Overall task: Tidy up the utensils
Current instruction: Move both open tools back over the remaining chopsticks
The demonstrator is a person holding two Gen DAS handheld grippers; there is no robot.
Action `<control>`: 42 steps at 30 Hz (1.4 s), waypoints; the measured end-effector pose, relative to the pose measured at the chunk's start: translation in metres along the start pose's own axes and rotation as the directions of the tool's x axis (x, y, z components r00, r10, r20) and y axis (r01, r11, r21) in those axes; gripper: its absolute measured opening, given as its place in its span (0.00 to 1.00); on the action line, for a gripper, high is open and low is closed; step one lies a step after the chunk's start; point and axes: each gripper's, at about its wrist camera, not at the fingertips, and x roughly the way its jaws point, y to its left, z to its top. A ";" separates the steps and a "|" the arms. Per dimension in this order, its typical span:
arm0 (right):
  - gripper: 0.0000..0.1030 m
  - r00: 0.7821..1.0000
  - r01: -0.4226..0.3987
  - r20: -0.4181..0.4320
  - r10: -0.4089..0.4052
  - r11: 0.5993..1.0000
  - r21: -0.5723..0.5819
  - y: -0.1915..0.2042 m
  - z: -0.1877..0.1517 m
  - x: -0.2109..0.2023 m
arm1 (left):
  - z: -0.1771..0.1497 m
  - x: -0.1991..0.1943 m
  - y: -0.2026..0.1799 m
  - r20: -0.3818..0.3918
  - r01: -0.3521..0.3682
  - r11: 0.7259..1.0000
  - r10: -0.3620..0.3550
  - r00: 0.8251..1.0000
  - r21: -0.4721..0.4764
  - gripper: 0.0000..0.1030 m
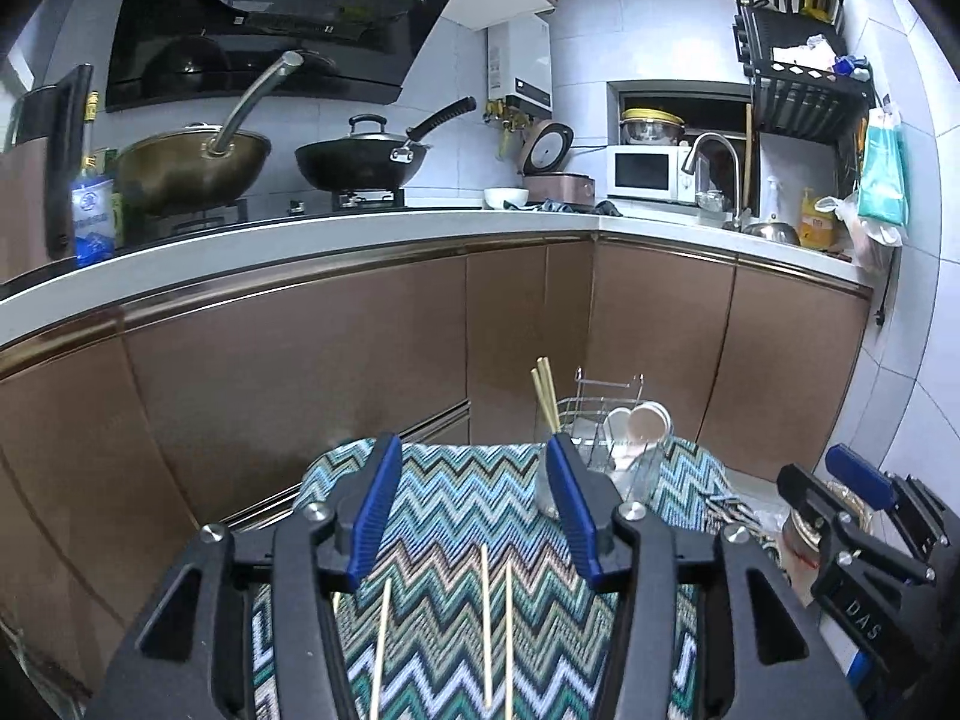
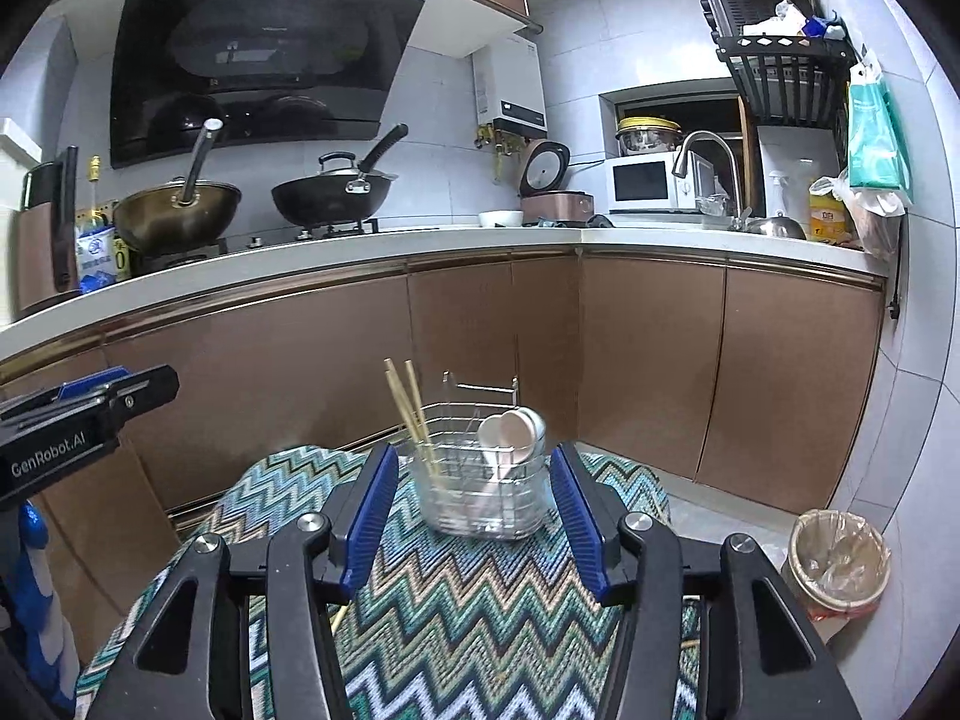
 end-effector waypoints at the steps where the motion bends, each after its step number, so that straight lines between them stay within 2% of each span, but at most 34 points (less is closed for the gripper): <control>1: 0.49 1.000 -0.002 0.001 0.002 1.000 0.000 0.001 0.000 -0.003 | -0.002 -0.006 0.002 0.000 -0.004 1.000 0.004 1.000 0.002 0.46; 11: 0.49 0.999 -0.046 0.023 0.046 0.999 -0.009 0.020 0.002 -0.038 | -0.012 -0.051 0.024 0.025 -0.047 0.999 0.047 0.999 0.009 0.46; 20: 0.49 0.997 -0.073 0.032 0.074 0.997 -0.035 0.035 0.003 -0.054 | -0.020 -0.067 0.053 0.013 -0.090 0.996 0.091 0.996 -0.007 0.46; 26: 0.49 0.996 -0.081 -0.028 0.079 0.996 -0.044 0.037 -0.002 -0.037 | -0.024 -0.046 0.099 -0.065 -0.143 0.989 0.140 0.988 -0.046 0.46; 30: 0.49 0.989 -0.097 -0.113 0.092 0.995 -0.032 0.039 -0.011 -0.008 | -0.033 -0.022 0.128 -0.145 -0.164 0.984 0.152 0.978 -0.076 0.46; 32: 0.49 0.983 -0.107 -0.155 0.102 0.994 -0.024 0.040 -0.017 0.007 | -0.039 -0.008 0.138 -0.188 -0.154 0.984 0.134 0.973 -0.095 0.46; 35: 0.48 0.965 -0.130 -0.232 0.124 0.992 -0.008 0.041 -0.026 0.035 | -0.046 0.019 0.145 -0.265 -0.114 0.987 0.082 0.961 -0.109 0.46; 38: 0.48 0.934 -0.164 -0.321 0.157 0.986 0.007 0.042 -0.039 0.069 | -0.055 0.052 0.142 -0.352 -0.041 0.991 -0.005 0.936 -0.125 0.46; 40: 0.45 0.906 -0.189 -0.380 0.184 0.982 0.024 0.043 -0.047 0.091 | -0.064 0.079 0.135 -0.427 0.007 0.991 -0.064 0.902 -0.134 0.46; 42: 0.42 0.869 -0.217 -0.446 0.216 0.975 0.049 0.045 -0.056 0.119 | -0.073 0.106 0.128 -0.490 0.032 0.989 -0.098 0.866 -0.141 0.46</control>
